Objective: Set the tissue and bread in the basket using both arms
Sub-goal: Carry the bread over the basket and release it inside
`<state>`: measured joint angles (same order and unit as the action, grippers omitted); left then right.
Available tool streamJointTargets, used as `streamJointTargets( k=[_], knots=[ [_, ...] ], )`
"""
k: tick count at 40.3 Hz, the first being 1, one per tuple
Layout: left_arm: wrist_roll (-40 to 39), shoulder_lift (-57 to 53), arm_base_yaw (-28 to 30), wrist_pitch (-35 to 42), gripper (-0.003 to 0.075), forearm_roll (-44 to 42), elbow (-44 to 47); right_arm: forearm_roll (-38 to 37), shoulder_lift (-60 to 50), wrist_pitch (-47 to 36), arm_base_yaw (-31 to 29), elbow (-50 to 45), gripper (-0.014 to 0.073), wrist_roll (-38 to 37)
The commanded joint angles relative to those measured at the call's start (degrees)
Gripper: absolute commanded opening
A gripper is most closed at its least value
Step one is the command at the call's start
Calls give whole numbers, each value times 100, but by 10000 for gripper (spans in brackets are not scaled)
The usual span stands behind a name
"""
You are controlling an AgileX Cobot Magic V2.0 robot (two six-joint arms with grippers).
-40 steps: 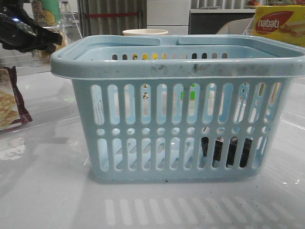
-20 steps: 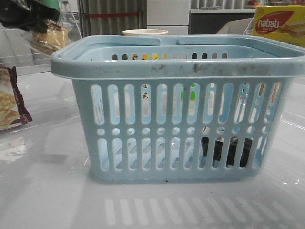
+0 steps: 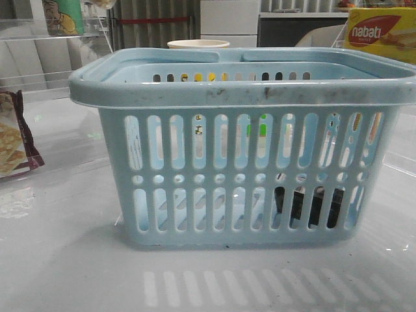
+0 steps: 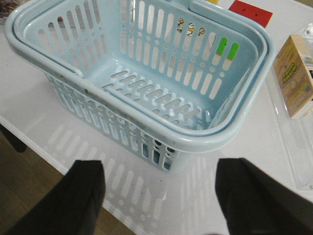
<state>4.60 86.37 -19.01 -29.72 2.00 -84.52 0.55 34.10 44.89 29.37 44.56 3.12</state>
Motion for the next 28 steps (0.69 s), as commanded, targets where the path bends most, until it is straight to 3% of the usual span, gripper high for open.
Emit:
streamJointTargets(
  k=[1,12,28],
  knots=[
    [3,-451,-417,-153,90,16,-198,-55,2,-415,-1,147,570,46],
    [8,-310,-1581,-921,90,16,-198,-55,2,-415,-1,147,570,46],
    [18,631,-2212,-883,91,16,-198,-55,2,-415,-1,147,570,46]
  ],
)
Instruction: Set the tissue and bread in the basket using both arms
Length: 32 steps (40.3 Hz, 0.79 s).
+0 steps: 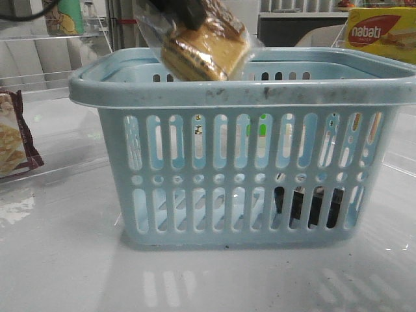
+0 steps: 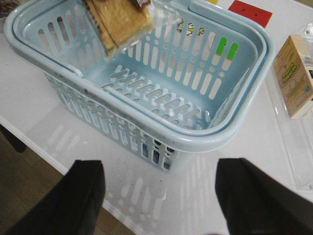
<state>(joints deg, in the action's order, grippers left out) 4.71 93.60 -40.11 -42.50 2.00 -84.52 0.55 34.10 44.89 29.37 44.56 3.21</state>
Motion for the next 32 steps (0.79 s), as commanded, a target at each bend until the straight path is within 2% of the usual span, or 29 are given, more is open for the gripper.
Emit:
streamJointTargets(
  k=[1,6,13,16,25,32],
  knots=[
    [8,-27,-127,424,91,5,-198,-55,2,-415,-1,147,570,37],
    [12,159,-137,593,134,5,-198,-55,2,-415,-1,147,570,37],
    [12,254,-137,660,319,5,-198,-55,2,-415,-1,147,570,37],
    [12,254,-137,660,375,5,-198,-55,2,-415,-1,147,570,37],
    [12,157,-137,580,384,-368,-198,-55,2,-415,-1,147,570,37],
    [12,-414,-137,413,384,-560,-198,-55,2,-415,-1,147,570,37]
  ],
)
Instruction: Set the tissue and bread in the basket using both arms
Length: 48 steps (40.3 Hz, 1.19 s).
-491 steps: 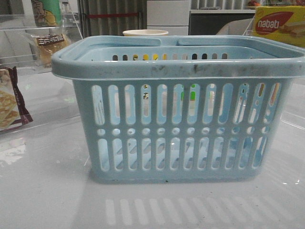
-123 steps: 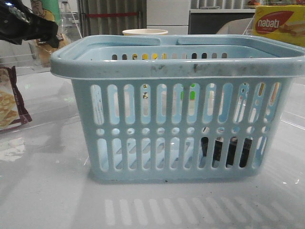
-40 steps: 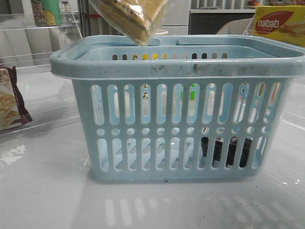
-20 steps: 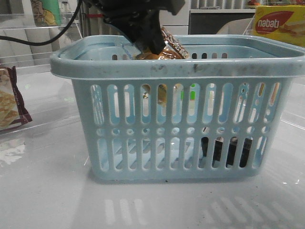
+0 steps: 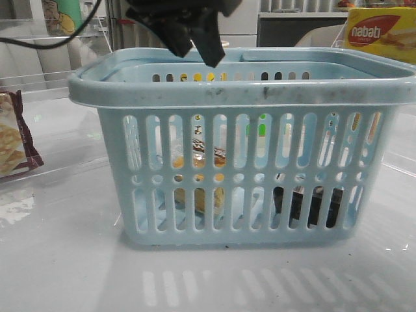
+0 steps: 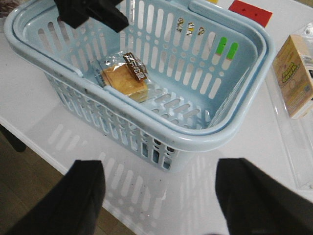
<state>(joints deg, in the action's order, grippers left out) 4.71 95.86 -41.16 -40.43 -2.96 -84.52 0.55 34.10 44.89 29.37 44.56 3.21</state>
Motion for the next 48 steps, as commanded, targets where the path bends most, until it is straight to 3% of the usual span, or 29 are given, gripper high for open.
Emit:
streamJointTargets(
  k=[1,11,34,48],
  knots=[
    [12,-735,-32,151,384,-65,-198,-55,2,-415,-1,147,570,37],
    [12,-1968,-32,-485,384,-52,-19,-55,2,-415,-1,147,570,37],
    [12,-5755,-32,-354,384,95,3172,-55,2,-415,-1,147,570,37],
    [1,-6801,-32,-354,384,296,4173,-19,2,-222,-1,148,570,19]
  ],
)
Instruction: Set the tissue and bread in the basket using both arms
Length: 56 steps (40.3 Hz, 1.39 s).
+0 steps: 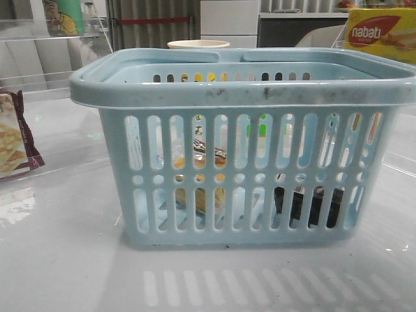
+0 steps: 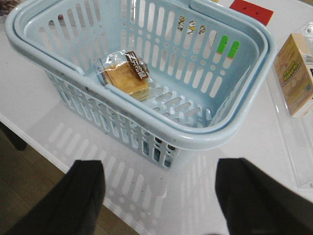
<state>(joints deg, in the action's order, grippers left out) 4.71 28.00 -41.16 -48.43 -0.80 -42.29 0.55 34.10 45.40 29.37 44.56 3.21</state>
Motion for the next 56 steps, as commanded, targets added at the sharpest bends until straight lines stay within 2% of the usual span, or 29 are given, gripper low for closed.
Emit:
streamJointTargets(
  k=[1,7,15,25,29,32,38,45,50,56],
  knots=[
    [1,-15,-32,434,384,80,-22,-19,2,-208,-1,148,570,0],
    [1,-15,-32,445,384,80,43,-55,2,107,-7,141,570,-194],
    [1,-15,-32,445,384,80,43,-177,2,99,-7,141,570,-478],
    [-20,-15,-32,445,383,110,43,-210,2,105,-7,141,559,-470],
    [-24,-15,-32,445,380,80,43,-224,2,100,-7,141,485,-451],
    [-24,-15,-32,445,355,80,43,-224,2,100,-7,141,394,-451],
    [-24,-15,-32,445,239,80,43,-224,2,100,-7,141,245,-451],
    [-24,-15,-32,445,116,80,43,-224,2,100,-7,141,128,-451],
    [-24,-15,-32,445,91,80,43,-224,2,93,-7,141,53,-451],
    [-24,-15,-32,434,91,120,43,-224,2,83,-7,141,55,-451]
  ],
)
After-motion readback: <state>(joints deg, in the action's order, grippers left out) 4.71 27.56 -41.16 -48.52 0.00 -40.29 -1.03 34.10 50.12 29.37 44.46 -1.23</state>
